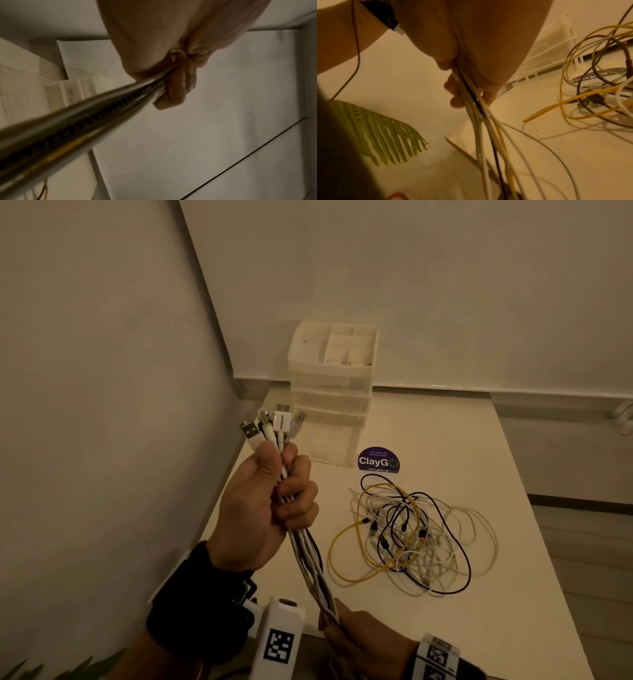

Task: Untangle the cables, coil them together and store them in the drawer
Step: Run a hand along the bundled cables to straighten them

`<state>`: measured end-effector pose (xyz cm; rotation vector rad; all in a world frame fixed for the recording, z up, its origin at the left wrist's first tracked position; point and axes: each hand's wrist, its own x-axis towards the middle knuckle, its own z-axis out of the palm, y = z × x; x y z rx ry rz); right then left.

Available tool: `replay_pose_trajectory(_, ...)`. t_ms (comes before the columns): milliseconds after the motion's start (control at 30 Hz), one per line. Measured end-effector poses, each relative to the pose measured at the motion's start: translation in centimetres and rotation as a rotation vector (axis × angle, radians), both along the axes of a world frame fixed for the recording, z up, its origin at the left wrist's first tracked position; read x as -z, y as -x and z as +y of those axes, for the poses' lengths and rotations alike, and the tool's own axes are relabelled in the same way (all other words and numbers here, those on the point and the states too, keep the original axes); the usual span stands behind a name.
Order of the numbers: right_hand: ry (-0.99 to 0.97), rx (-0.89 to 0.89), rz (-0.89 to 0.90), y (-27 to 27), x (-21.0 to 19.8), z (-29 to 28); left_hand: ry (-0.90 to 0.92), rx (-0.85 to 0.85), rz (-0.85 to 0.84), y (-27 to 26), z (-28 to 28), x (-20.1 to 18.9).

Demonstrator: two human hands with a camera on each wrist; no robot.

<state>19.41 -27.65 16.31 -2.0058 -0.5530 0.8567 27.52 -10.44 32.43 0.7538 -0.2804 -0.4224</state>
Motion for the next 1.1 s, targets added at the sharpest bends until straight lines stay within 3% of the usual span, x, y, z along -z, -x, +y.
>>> replay_pose_trajectory(167,0.149,-0.143,-0.046,-4.3,-1.5,-1.9,-0.065,-0.079,-0.044,-0.1,0.6,-0.1)
replay_pose_trajectory(233,0.237,-0.059,-0.074,-6.5,-1.1,-2.2,-0.088,-0.102,-0.058,-0.3,0.7,-0.4)
replay_pose_trajectory(367,0.409,0.301,-0.143,-11.2,2.7,-0.6,-0.100,-0.137,-0.081,-0.8,1.0,-0.6)
replay_pose_trajectory(500,0.666,0.368,-0.013,-12.9,6.9,2.1,-0.108,-0.184,-0.057,-1.0,1.6,-0.5)
replay_pose_trajectory(733,0.614,0.518,0.207,-12.2,9.8,4.4,-0.146,-0.272,0.006,-0.6,3.1,0.1)
replay_pose_trajectory(833,0.404,0.594,0.343,-12.0,8.0,4.1,-0.162,-0.275,0.031,-0.6,3.8,0.8)
replay_pose_trajectory(933,-0.196,0.878,0.489,-11.4,3.4,2.3,-0.187,-0.318,0.063,-0.9,3.8,1.5)
replay_pose_trajectory(1033,-0.497,0.805,0.312,-9.7,-3.0,0.3,-0.227,-0.371,0.074,-1.5,2.7,2.0)
replay_pose_trajectory(1100,-0.531,0.708,0.113,-8.4,-6.5,-0.4,-0.274,-0.388,0.068,-2.1,1.5,2.3)
